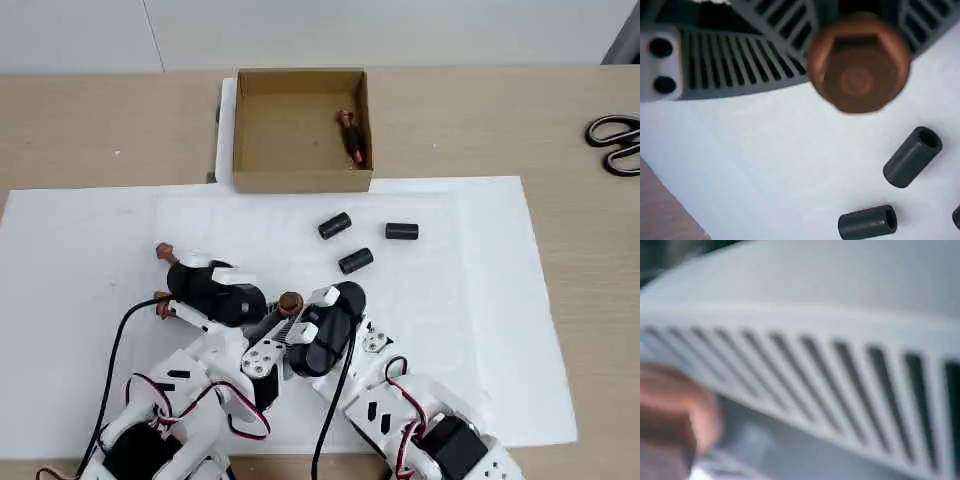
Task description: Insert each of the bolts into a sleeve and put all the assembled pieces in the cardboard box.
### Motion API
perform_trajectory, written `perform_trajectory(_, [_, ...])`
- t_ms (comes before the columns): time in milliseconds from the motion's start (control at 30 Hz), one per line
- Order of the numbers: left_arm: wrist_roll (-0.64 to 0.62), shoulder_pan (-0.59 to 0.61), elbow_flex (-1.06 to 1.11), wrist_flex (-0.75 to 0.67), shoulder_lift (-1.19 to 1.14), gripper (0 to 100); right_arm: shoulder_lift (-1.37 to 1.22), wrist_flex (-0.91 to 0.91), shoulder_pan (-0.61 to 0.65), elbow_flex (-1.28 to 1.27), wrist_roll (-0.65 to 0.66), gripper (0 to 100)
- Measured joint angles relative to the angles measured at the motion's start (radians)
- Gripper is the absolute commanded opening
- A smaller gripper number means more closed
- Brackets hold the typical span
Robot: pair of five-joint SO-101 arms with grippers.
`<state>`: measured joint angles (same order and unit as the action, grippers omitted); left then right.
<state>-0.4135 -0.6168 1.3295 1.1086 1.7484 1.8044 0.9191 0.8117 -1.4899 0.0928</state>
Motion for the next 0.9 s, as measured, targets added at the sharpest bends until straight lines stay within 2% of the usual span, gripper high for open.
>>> perform_trajectory(133, [0.020, -0.002, 0.002, -0.002, 0.000, 4, 0.000, 0.000, 0.000, 0.000, 0.000, 0.2])
perform_trajectory(300, [0.023, 0.005, 0.005, -0.008, 0.000, 21, 0.000, 0.000, -0.006, 0.000, 0.000, 0.2])
perform_trajectory(900, [0.028, 0.038, -0.018, 0.000, -0.012, 21, 0.002, -0.002, -0.006, 0.011, -0.002, 0.2])
